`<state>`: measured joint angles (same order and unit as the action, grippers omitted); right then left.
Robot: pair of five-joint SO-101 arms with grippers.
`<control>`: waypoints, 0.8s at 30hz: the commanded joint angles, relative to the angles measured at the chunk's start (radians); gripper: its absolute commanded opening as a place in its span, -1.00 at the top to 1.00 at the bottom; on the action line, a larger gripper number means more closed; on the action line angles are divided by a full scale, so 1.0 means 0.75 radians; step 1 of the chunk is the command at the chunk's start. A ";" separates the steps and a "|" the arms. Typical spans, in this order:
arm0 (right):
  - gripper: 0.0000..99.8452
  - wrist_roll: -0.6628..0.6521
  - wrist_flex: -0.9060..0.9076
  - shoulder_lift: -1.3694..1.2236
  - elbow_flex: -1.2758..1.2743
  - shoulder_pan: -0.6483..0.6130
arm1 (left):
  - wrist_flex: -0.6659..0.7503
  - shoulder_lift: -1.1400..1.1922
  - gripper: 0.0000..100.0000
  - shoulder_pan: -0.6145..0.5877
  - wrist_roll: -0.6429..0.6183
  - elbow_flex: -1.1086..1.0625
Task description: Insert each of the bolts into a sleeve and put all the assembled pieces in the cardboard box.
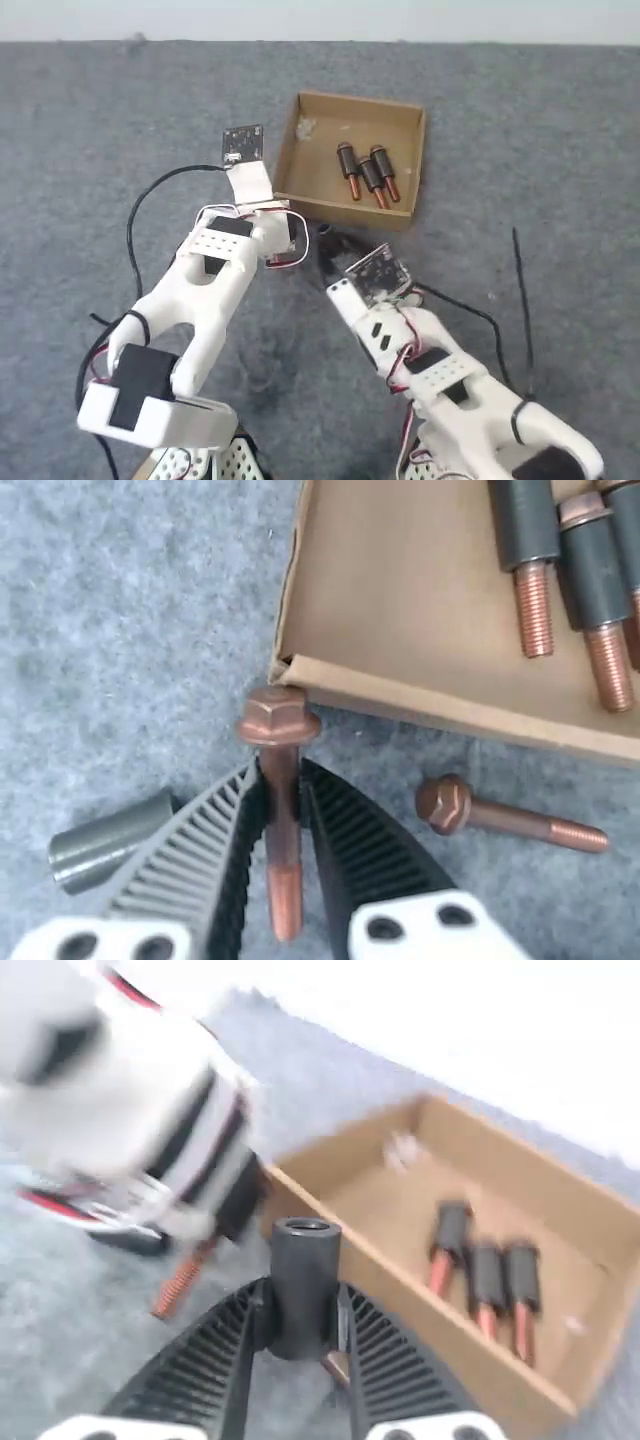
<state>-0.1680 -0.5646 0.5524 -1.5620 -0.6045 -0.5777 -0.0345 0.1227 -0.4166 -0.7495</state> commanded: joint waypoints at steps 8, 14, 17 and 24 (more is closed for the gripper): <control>0.99 0.002 -0.670 -0.492 0.057 -0.038 | 0.049 -0.108 0.98 -0.012 -0.010 0.011; 0.99 0.057 -1.151 -0.838 0.090 -0.038 | 0.051 -0.110 0.98 -0.012 -0.008 0.015; 0.99 0.057 -1.323 -0.961 0.080 -0.038 | 0.051 -0.110 0.98 -0.012 -0.008 0.015; 0.99 0.061 -1.595 -1.130 -0.047 -0.038 | 0.057 -0.110 0.98 -0.012 -0.008 0.017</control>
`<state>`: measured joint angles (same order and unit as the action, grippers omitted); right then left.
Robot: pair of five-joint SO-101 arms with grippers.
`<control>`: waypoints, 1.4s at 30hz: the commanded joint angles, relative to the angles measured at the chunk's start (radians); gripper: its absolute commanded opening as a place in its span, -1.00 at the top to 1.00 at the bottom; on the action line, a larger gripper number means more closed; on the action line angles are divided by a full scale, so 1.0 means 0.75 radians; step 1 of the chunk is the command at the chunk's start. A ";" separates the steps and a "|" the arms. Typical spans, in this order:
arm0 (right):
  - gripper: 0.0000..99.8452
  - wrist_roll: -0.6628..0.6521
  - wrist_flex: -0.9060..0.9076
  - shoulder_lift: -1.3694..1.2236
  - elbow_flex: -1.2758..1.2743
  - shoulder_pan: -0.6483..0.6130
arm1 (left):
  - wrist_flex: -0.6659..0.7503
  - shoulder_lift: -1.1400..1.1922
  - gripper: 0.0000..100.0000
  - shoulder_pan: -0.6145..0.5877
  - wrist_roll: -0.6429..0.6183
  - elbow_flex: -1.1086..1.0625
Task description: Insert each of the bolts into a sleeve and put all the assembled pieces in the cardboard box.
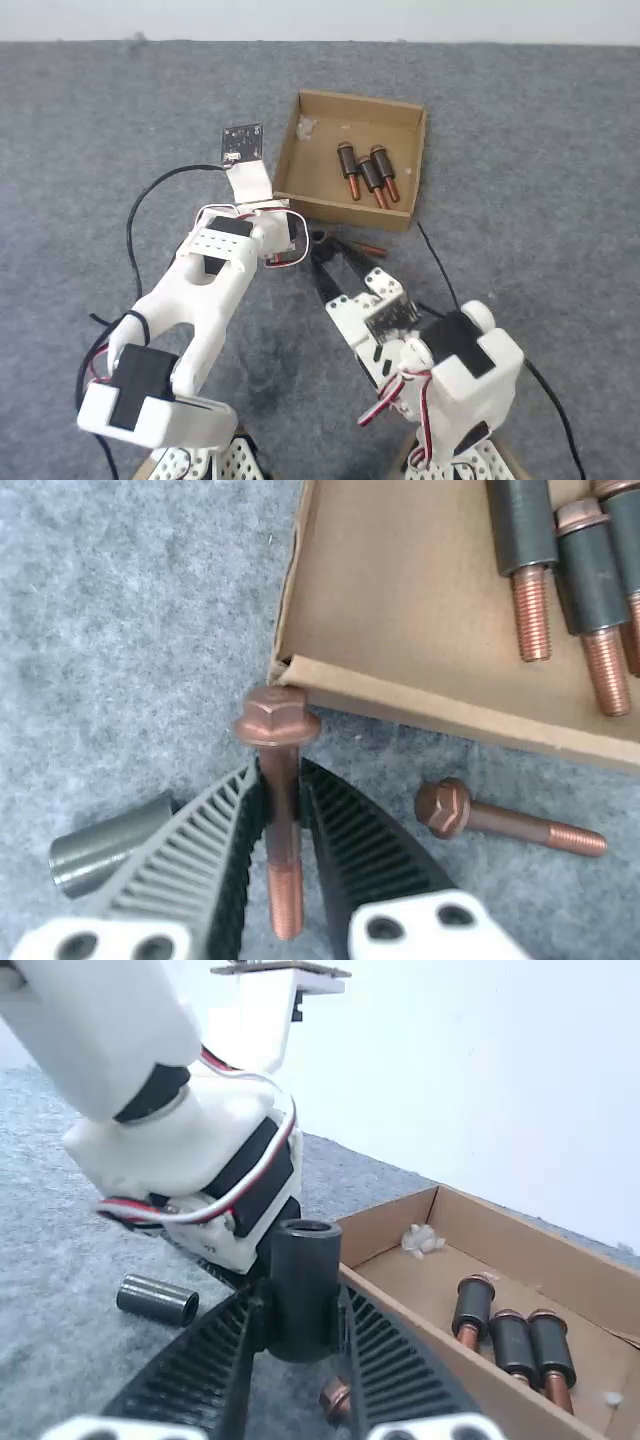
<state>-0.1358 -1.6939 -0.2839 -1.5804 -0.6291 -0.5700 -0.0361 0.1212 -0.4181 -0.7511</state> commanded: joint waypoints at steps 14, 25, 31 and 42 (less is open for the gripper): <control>0.99 0.211 -0.089 -0.034 -0.053 -0.007 | 0.229 -0.110 0.98 -0.010 -0.006 -0.050; 0.99 0.211 -0.085 -0.044 -0.051 -0.019 | 0.432 -0.438 0.98 -0.010 -0.006 -0.320; 0.99 0.209 -0.085 -0.044 -0.051 -0.028 | 0.689 -0.687 0.98 -0.004 -0.008 -0.564; 0.99 0.205 -0.009 -0.044 -0.051 -0.089 | 0.704 -1.103 0.98 0.047 -0.016 -0.772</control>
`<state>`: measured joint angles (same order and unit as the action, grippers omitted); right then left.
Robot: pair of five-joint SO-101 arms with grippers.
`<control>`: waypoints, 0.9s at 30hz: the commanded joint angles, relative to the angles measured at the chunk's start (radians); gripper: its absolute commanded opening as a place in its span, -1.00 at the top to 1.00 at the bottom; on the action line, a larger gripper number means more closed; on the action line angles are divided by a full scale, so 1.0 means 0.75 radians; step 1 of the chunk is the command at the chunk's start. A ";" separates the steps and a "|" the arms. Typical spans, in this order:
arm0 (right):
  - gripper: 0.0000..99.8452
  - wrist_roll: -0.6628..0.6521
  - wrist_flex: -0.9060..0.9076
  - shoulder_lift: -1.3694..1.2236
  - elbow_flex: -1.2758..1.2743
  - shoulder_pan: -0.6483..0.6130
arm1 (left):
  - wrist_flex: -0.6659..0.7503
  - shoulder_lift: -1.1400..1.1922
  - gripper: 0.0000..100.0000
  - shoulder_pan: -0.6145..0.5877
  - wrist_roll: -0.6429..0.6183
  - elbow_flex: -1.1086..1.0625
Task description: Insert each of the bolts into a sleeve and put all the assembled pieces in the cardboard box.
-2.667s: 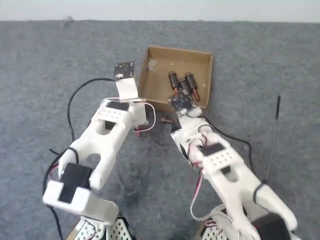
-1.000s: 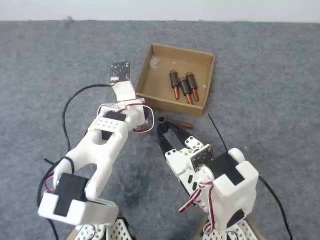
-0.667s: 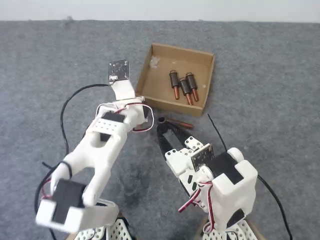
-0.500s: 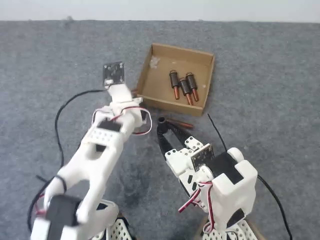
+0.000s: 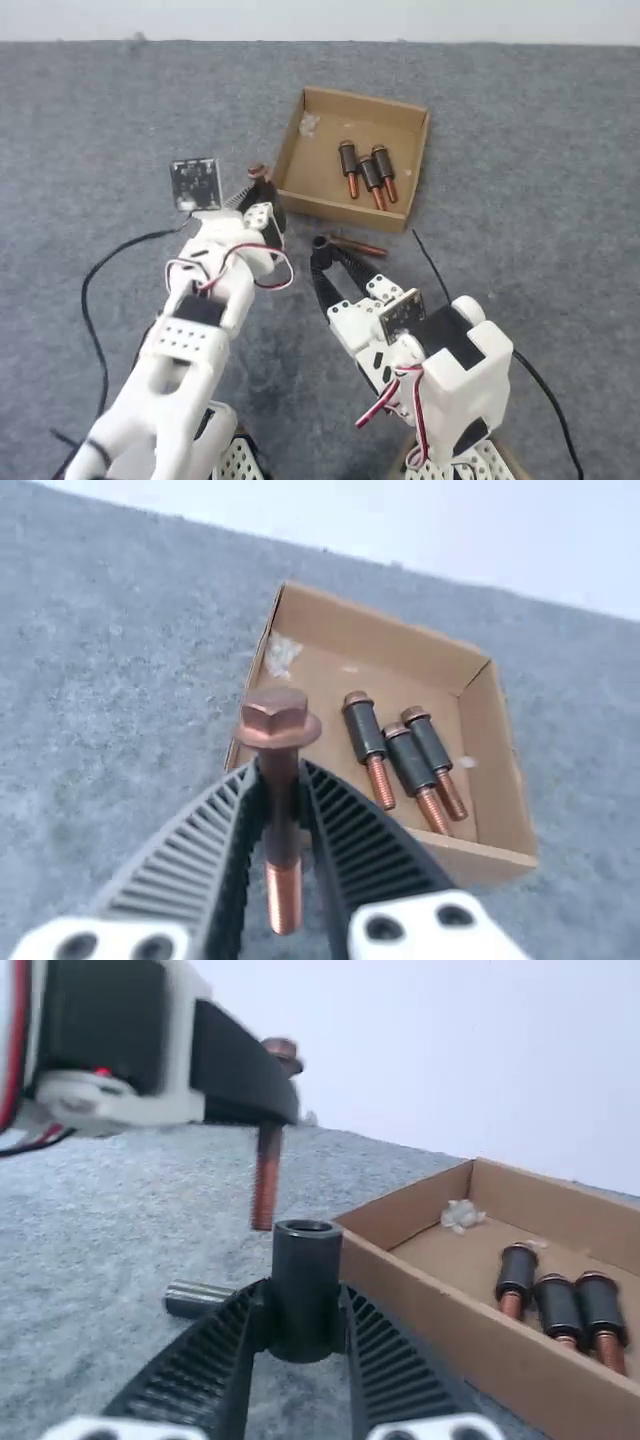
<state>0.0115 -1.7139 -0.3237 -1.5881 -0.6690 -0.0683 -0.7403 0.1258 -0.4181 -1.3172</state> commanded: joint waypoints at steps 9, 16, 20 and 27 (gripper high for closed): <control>0.99 0.008 0.019 0.007 -0.023 -0.036 | -0.381 -0.679 0.98 0.198 -0.016 -0.085; 0.99 0.008 0.019 0.007 -0.023 -0.038 | -0.401 -0.867 0.98 0.209 -0.016 -0.177; 0.99 0.008 0.019 0.007 -0.020 -0.042 | -0.401 -0.869 0.98 0.282 -0.016 -0.179; 0.99 0.008 0.019 0.007 -0.027 -0.066 | -0.288 -0.867 0.98 0.299 -0.016 -0.238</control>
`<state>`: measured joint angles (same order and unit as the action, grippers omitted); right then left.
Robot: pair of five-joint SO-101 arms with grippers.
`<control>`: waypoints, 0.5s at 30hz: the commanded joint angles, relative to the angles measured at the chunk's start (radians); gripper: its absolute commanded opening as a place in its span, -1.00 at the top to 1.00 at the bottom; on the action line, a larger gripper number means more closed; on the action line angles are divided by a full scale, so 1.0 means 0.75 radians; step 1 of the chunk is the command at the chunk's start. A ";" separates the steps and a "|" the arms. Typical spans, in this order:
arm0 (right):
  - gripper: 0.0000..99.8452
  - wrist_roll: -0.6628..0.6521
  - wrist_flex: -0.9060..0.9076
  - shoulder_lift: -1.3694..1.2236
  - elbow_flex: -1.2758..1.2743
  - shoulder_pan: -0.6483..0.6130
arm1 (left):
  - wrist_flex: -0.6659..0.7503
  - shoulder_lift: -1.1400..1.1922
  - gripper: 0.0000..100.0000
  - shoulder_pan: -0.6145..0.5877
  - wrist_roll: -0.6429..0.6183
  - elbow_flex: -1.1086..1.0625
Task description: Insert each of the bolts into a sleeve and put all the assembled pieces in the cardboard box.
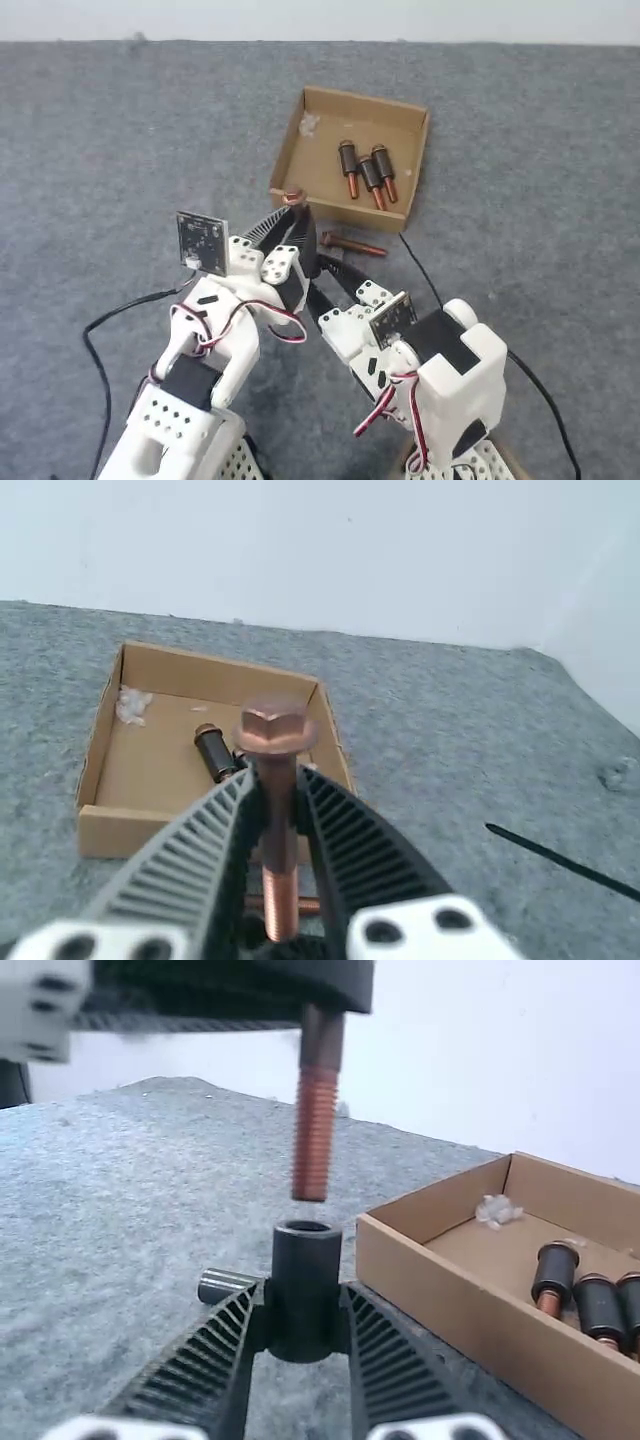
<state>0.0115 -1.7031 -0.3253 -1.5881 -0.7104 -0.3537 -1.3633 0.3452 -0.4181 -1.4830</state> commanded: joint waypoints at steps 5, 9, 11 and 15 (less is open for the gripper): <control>0.99 0.008 0.005 0.009 -0.029 -0.011 | 0.180 -0.037 0.98 -0.012 -0.016 -0.069; 0.99 0.006 0.005 0.009 -0.031 -0.011 | 0.186 -0.037 0.98 -0.051 -0.016 -0.069; 0.99 0.006 0.005 0.009 -0.031 -0.011 | 0.186 -0.037 0.98 -0.049 -0.016 -0.069; 0.99 0.006 0.005 0.009 -0.031 -0.011 | 0.188 -0.035 0.98 -0.051 -0.016 -0.069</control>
<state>0.0115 -1.7031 -0.3253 -1.5881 -0.7104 -0.2447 -1.3648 0.3115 -0.4181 -1.5489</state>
